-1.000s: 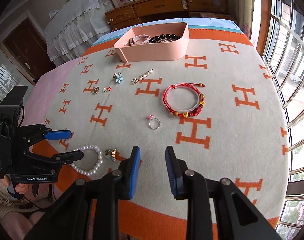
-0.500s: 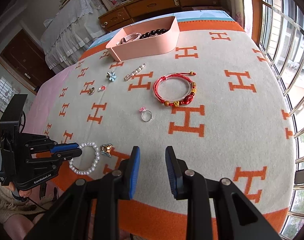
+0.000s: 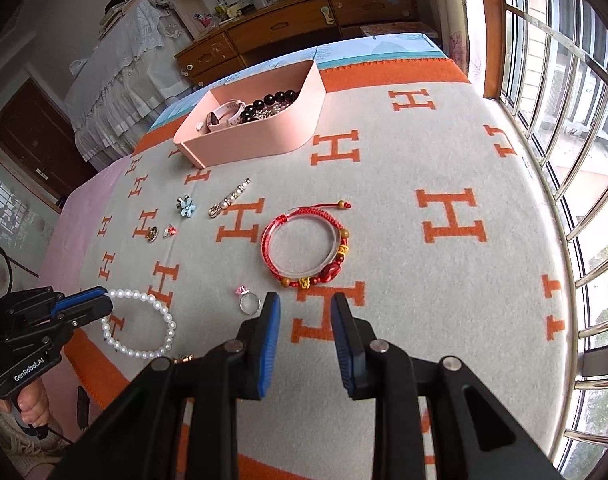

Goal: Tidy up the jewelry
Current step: 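Grasp the pearl bracelet with the left gripper while the right gripper grasps the red string bracelet, then drop the pearl bracelet and red string bracelet into the pink tray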

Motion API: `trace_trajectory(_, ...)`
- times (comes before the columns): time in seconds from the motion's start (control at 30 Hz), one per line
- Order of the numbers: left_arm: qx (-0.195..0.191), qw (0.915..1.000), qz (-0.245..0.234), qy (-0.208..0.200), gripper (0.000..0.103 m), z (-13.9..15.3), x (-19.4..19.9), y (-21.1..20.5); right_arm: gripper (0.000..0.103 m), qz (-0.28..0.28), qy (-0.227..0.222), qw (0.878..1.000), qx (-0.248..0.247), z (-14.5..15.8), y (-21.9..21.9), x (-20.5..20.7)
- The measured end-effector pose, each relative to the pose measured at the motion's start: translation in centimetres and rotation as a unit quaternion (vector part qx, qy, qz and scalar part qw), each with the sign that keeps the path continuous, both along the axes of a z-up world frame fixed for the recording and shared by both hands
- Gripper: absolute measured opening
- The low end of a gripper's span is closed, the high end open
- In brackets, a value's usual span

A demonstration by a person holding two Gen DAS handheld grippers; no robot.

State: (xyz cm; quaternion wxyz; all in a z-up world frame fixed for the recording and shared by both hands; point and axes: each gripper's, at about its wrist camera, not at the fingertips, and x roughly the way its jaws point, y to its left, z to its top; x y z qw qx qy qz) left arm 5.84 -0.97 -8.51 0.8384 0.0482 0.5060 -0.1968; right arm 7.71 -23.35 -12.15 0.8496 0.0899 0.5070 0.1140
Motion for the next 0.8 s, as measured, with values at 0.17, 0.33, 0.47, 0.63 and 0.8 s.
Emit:
trace_trajectory(0.17,-0.008,0.9999,0.0,-0.008,0.005,0.4,0.6,0.1,0.026,-0.005,0.006,1.0,-0.022,-0.4,-0.4,3.5)
trace_trajectory(0.33,-0.01,0.9999,0.003,-0.007,0.005,0.4,1.4,0.0,0.026,0.029,0.023,0.997,-0.061,-1.3,0.9,6.1)
trace_trajectory(0.47,-0.018,0.9998,0.01,-0.006,0.005,0.9,2.4,0.6,0.026,0.086,0.031,0.99,-0.107,-1.9,3.2,6.5)
trace_trajectory(0.63,-0.027,0.9994,0.019,-0.012,0.005,1.9,3.7,1.0,0.013,0.118,0.018,0.979,-0.167,-2.4,5.0,6.3)
trace_trajectory(0.8,-0.029,0.9989,0.018,-0.031,0.005,4.0,5.2,0.8,0.006,0.119,0.021,0.98,-0.158,-1.5,5.2,6.6)
